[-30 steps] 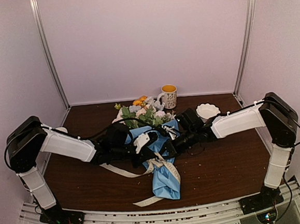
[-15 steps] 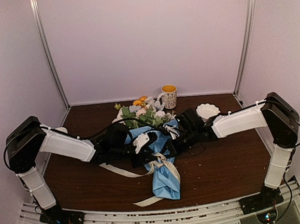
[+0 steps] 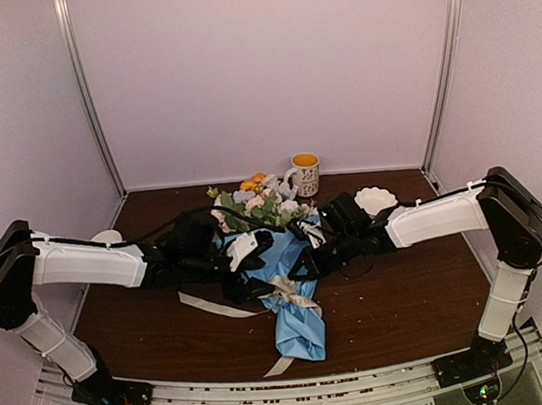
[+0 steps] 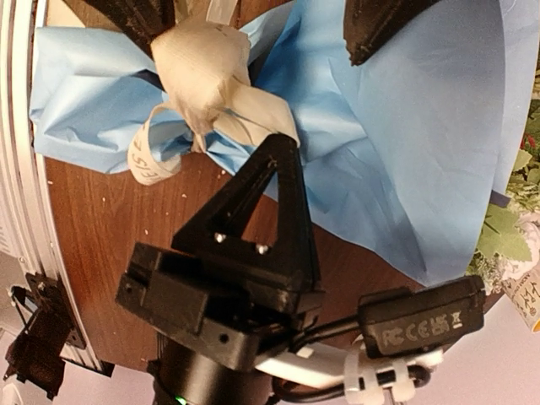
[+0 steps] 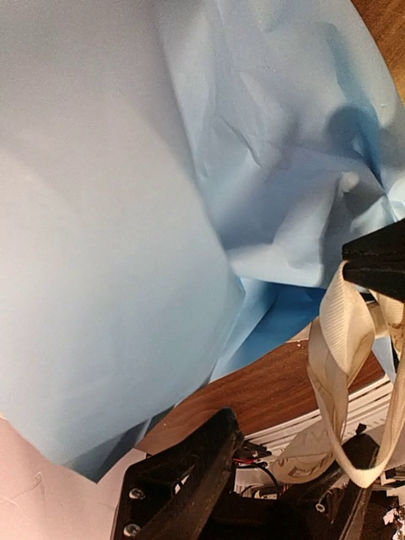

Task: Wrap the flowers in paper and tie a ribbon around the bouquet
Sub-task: Cross the half-tied ribbon over the folded bouquet.

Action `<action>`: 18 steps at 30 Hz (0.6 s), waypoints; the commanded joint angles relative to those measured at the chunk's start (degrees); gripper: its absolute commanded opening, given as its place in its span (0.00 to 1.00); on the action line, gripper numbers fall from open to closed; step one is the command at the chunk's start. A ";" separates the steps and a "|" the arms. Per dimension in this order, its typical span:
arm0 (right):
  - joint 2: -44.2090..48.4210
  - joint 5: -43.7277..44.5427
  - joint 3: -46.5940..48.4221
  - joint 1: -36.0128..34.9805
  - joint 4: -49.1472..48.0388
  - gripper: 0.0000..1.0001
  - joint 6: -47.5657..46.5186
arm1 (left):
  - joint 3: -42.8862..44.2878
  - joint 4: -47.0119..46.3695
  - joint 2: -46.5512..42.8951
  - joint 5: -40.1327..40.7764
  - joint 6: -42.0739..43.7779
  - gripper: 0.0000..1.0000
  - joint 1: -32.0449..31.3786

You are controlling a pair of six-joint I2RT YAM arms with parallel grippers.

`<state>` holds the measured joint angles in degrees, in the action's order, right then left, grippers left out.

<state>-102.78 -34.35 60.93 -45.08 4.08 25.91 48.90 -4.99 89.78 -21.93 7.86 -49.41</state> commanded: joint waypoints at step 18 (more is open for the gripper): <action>2.86 2.06 -0.49 -0.28 -1.13 0.00 1.46 | -0.78 7.72 -2.53 4.40 6.19 0.45 1.71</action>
<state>-102.04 -33.52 60.82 -45.15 3.84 27.22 48.73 4.97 88.03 -20.23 13.10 -48.51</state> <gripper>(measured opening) 0.010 0.535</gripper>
